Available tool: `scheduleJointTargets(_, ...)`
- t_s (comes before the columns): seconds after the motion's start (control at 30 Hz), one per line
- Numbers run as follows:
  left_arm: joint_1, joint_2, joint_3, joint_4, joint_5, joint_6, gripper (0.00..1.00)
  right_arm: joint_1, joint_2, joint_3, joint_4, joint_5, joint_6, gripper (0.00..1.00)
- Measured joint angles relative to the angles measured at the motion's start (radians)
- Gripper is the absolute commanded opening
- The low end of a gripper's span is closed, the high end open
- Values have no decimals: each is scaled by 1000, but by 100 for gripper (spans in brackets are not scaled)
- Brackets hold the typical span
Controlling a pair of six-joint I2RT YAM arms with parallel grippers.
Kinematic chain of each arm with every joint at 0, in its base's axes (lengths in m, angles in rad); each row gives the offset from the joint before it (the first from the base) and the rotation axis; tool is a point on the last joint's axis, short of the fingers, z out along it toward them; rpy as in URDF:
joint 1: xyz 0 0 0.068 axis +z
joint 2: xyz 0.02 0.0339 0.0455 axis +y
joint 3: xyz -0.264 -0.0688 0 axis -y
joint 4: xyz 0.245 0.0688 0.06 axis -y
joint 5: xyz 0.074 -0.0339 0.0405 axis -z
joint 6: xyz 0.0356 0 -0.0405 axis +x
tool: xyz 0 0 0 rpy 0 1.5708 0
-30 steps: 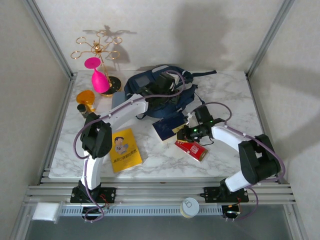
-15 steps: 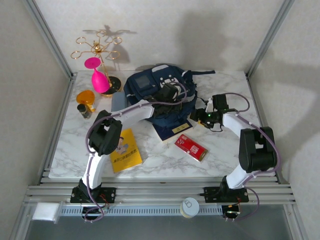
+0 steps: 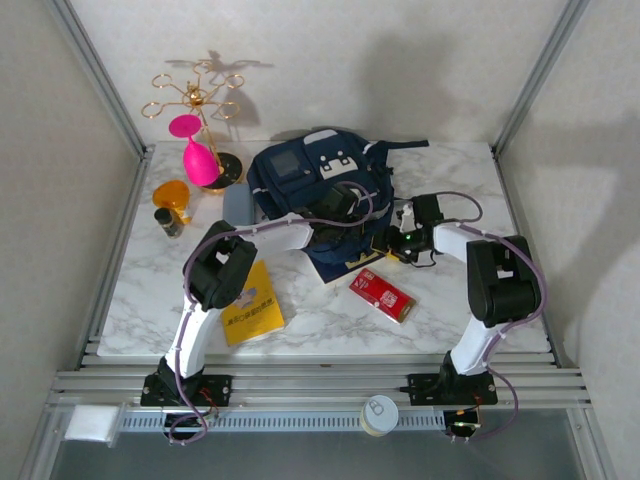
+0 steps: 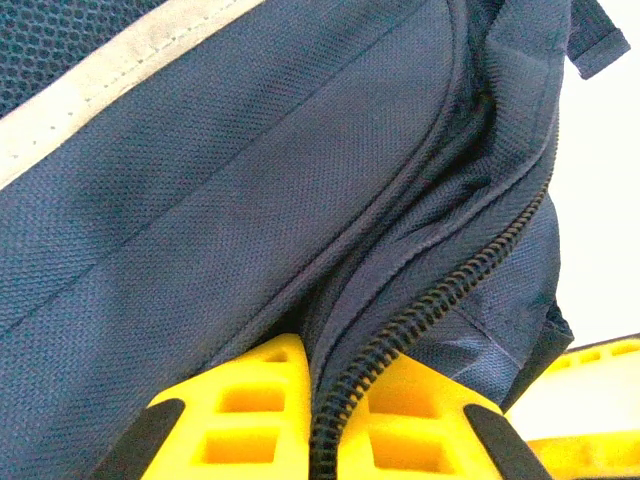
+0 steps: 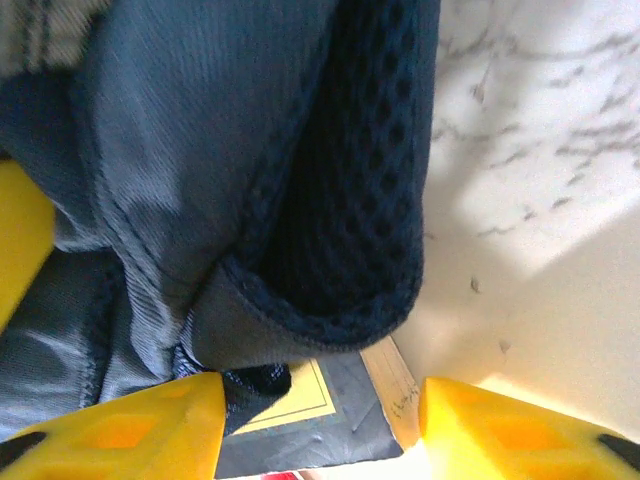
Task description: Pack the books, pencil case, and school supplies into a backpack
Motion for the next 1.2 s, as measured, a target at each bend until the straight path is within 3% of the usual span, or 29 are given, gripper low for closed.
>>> scheduleJointTargets(0.23, 0, -1, -7, 10, -1, -8, 0, 5, 3, -18, 11, 31, -4, 43)
scheduleJointTargets(0.9, -3, -1, -11, 11, -14, -7, 0, 17, 13, 13, -27, 47, 2, 8)
scheduleJointTargets(1.2, -5, -1, 36, -60, -37, 2, 0, 5, -47, 13, -35, 11, 12, 2)
